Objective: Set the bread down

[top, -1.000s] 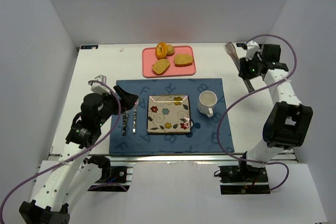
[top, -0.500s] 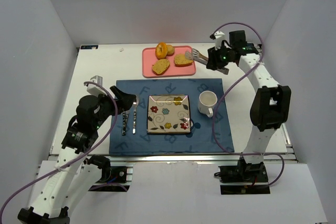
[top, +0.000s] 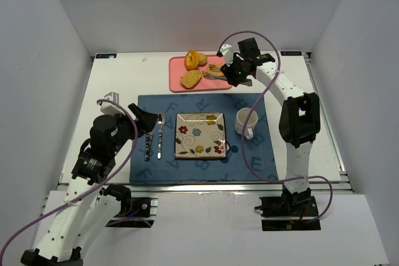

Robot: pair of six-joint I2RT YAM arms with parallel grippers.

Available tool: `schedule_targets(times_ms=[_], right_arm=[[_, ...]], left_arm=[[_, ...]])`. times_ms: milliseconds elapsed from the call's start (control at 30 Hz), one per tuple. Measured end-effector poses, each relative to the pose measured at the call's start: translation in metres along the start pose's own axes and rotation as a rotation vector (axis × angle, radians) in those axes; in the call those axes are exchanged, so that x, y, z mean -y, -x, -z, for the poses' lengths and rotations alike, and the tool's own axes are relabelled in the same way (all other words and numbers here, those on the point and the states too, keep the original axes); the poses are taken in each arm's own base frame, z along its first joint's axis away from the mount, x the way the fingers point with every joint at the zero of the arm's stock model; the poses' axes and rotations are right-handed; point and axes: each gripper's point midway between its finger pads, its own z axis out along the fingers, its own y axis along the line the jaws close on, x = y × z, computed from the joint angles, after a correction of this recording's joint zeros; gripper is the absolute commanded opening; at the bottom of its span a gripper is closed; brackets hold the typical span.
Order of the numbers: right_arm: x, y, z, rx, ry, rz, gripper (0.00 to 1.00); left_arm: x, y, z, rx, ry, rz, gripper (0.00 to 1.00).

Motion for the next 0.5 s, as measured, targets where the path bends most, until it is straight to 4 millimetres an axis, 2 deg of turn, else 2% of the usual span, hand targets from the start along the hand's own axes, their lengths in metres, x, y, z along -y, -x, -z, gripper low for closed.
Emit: schedule_targets(times_ms=[267, 500], right_arm=[[0.022, -0.010, -0.001, -0.055, -0.108, 0.084, 0.51], [0.024, -0.008, -0.010, -0.070, -0.145, 0.140, 0.51]], left_arm=[[-0.001, 0.003, 0.000, 0.014, 0.010, 0.010, 0.88], [-0.003, 0.000, -0.004, 0.000, 0.022, 0.009, 0.88]])
